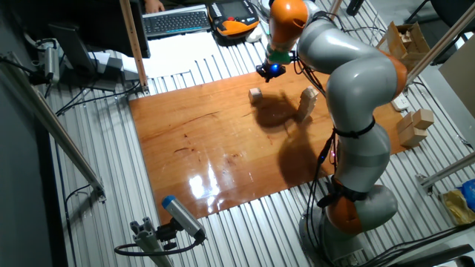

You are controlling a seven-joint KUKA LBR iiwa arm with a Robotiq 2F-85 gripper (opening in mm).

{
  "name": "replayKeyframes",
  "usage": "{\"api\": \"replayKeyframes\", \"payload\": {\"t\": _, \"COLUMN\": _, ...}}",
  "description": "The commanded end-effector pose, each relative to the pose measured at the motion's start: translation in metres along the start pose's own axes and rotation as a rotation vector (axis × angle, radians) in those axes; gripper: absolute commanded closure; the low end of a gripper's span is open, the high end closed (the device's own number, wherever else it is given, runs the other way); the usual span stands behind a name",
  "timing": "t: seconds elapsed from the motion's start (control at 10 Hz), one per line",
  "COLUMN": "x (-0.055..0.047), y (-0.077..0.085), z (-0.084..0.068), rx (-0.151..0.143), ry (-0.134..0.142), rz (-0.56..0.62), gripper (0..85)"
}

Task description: Stack the blocks in a vertical line of five

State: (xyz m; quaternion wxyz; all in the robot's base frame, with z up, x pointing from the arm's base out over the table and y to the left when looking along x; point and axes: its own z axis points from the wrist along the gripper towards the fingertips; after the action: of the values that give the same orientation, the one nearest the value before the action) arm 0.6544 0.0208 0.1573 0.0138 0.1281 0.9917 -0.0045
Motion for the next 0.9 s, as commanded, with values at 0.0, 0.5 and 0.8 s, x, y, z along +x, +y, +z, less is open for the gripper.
{"api": "replayKeyframes", "payload": {"t": 0.0, "x": 0.0, "y": 0.001, "z": 0.002, "rx": -0.009, "ry": 0.003, "rz": -0.193, "gripper": 85.0}}
{"api": "replayKeyframes", "payload": {"t": 0.5, "x": 0.003, "y": 0.01, "z": 0.013, "rx": 0.023, "ry": -0.026, "rz": -0.292, "gripper": 85.0}}
{"api": "replayKeyframes", "payload": {"t": 0.8, "x": 0.002, "y": 0.014, "z": 0.02, "rx": 0.054, "ry": -0.024, "rz": -0.319, "gripper": 85.0}}
